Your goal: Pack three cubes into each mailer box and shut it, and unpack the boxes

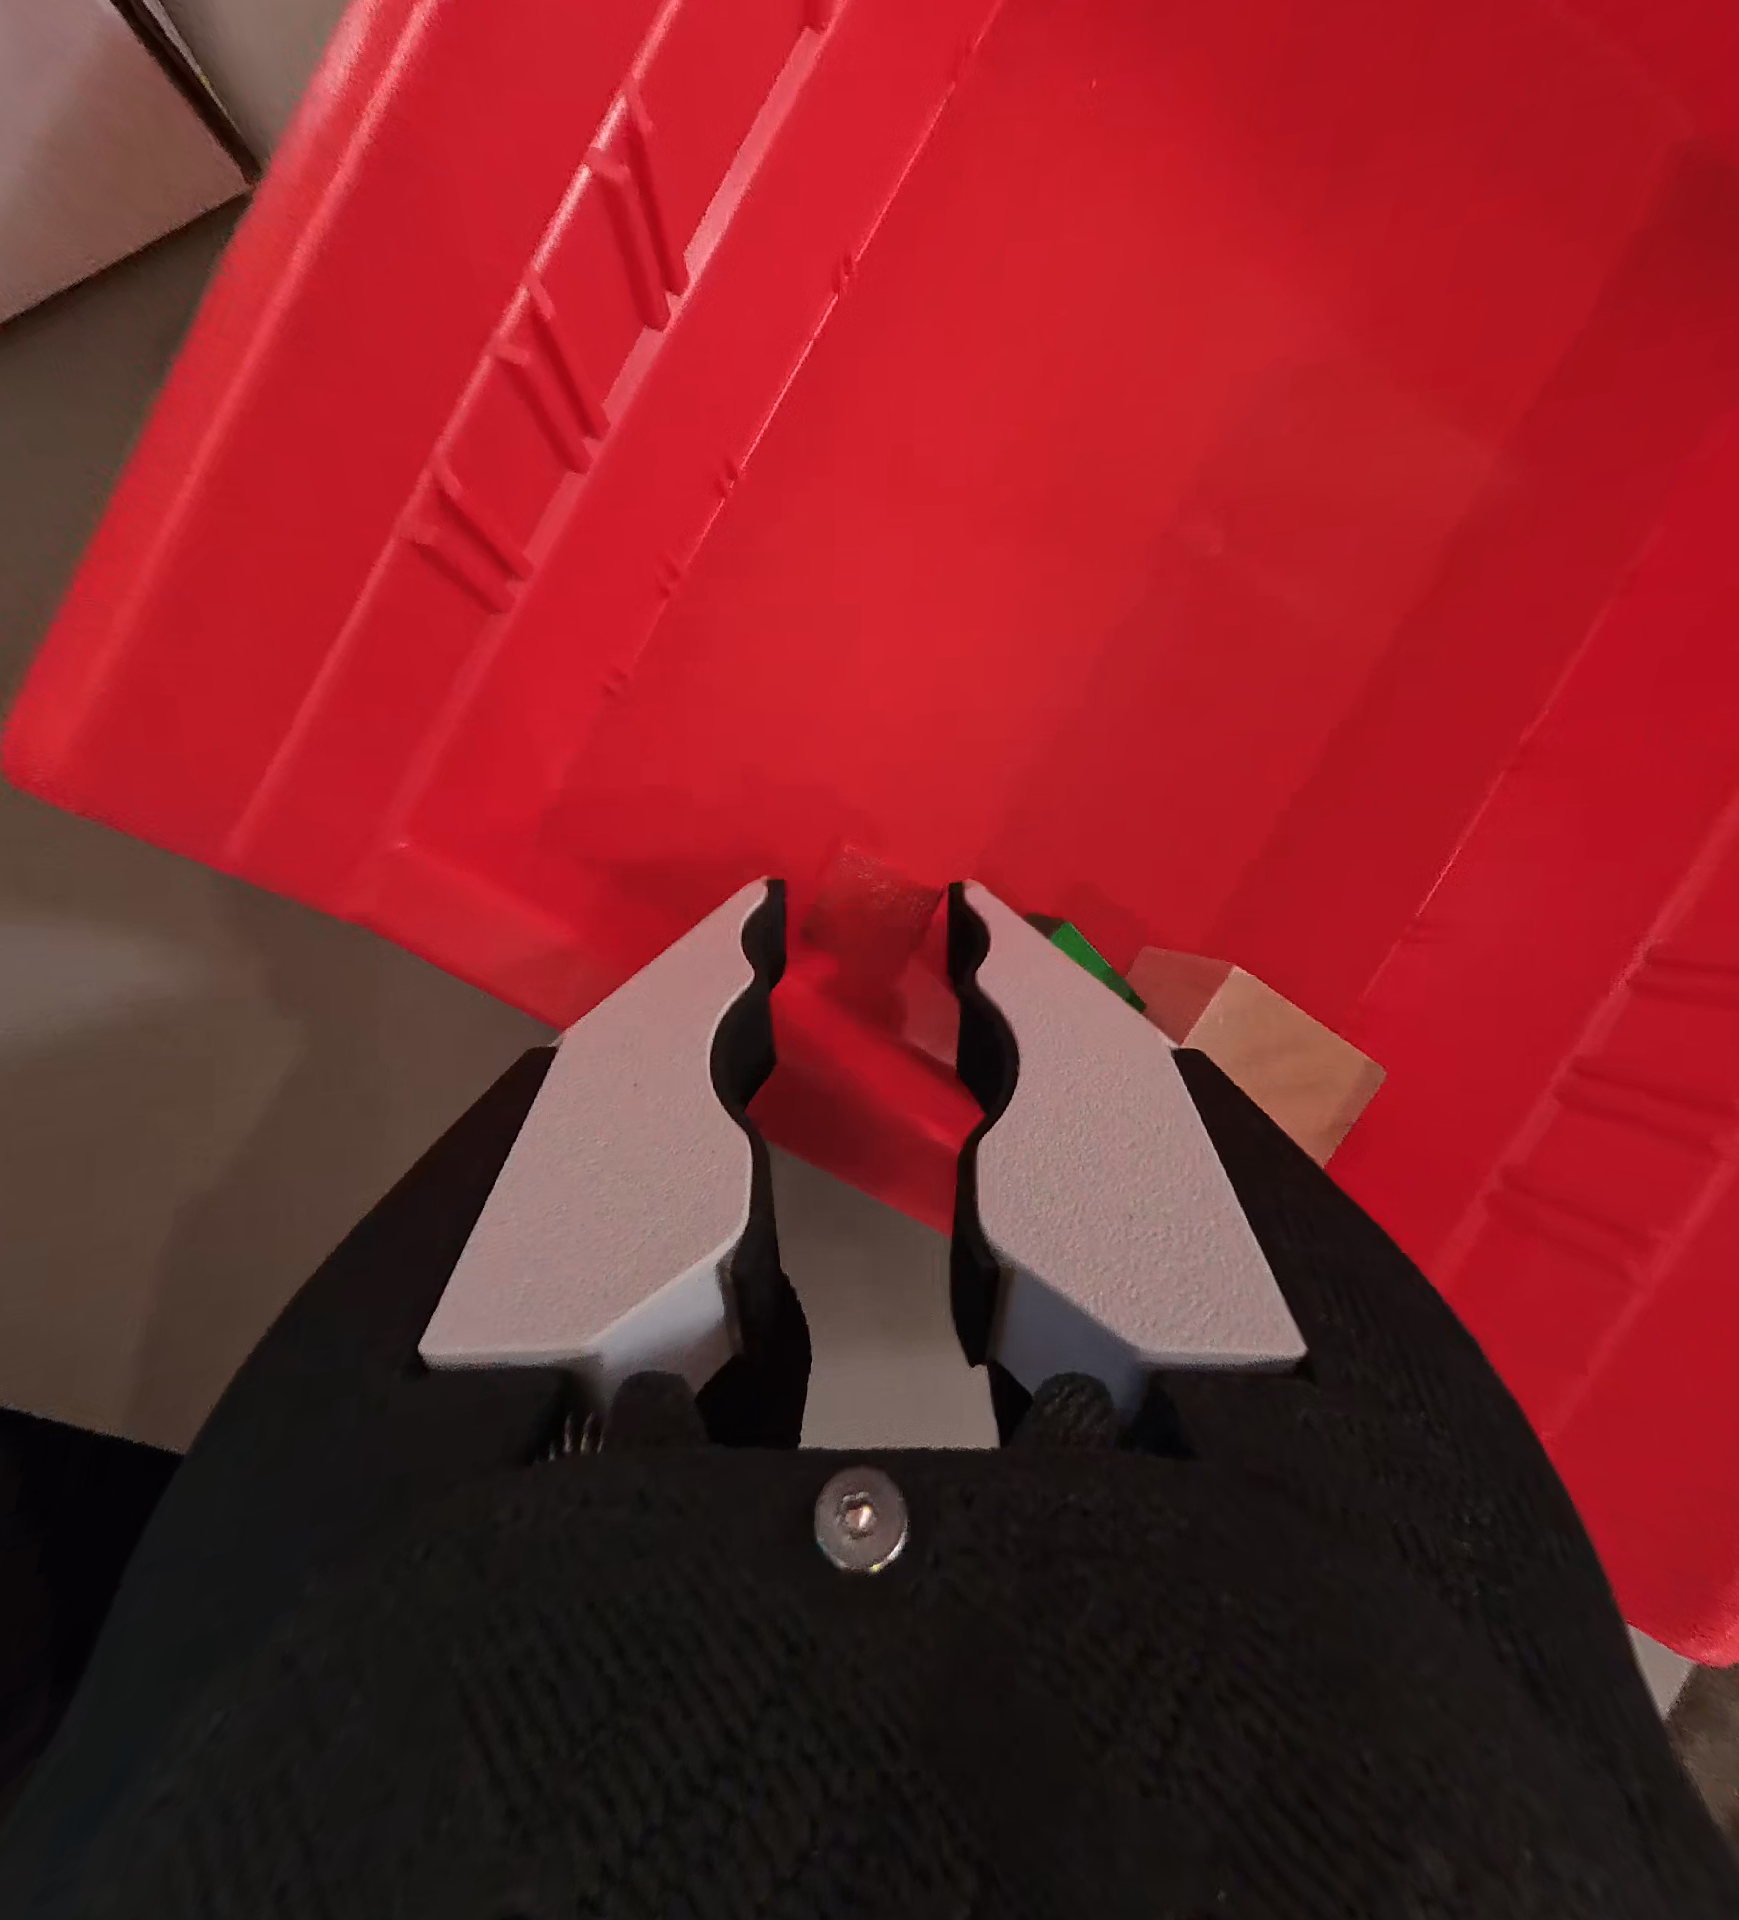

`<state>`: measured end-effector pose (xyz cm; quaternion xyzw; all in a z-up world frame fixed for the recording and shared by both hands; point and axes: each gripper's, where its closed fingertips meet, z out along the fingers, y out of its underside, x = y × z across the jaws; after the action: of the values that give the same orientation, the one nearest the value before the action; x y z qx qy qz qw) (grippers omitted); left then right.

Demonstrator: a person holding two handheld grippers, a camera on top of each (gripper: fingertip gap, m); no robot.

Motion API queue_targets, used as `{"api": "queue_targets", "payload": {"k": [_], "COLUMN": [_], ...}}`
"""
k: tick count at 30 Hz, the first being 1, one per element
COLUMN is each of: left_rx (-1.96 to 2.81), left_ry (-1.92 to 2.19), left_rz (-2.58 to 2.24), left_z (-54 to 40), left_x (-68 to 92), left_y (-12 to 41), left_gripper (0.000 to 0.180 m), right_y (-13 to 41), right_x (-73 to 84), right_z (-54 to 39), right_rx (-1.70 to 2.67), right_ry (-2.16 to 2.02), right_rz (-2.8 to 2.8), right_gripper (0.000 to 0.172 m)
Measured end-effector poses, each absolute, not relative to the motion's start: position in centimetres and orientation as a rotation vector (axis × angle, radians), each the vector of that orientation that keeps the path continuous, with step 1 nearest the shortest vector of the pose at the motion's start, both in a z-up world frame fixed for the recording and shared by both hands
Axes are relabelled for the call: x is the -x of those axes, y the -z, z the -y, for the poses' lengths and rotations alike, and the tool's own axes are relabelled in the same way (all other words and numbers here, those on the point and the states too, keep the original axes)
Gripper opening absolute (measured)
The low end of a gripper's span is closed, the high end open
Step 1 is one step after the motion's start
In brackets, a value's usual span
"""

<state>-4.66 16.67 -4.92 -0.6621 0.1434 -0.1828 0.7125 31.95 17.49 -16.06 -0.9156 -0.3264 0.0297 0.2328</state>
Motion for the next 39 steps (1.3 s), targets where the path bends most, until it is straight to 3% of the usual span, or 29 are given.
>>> {"api": "queue_targets", "payload": {"k": [7, 13, 18, 27, 37, 38, 39], "left_rx": [1.467, 1.446, 1.386, 1.513, 1.636, 1.64, 1.632], "left_ry": [0.4, 0.347, 0.357, 0.476, 0.508, 0.502, 0.485], "left_rz": [-0.324, -0.301, -0.262, -0.266, -0.181, -0.193, -0.2], "left_z": [-16.6, -16.5, -15.9, -16.7, -16.2, -16.0, -15.8], "left_x": [4.6, 5.2, 5.5, 3.6, 3.9, 4.1, 4.4], "left_y": [4.9, 4.2, 2.8, 5.6, 6.3, 6.2, 5.9], "left_gripper": [0.019, 0.026, 0.041, 0.064, 0.054, 0.051, 0.036], "right_y": [13.7, 4.1, -3.4, 1.9, 2.1, 2.1, 2.1], "right_x": [-32.2, -28.5, -18.4, -9.9, -10.3, -10.4, -10.4], "right_z": [-18.3, -20.9, -17.8, -17.2, -17.1, -17.2, -17.2], "right_rx": [2.414, 1.899, 1.339, 1.091, 1.095, 1.099, 1.102], "right_ry": [0.032, 0.108, -0.229, -0.274, -0.328, -0.337, -0.344], "right_rz": [0.842, 0.721, 0.73, 0.809, 0.796, 0.795, 0.795], "right_gripper": [0.042, 0.043, 0.041, 0.036, 0.034, 0.034, 0.034]}}
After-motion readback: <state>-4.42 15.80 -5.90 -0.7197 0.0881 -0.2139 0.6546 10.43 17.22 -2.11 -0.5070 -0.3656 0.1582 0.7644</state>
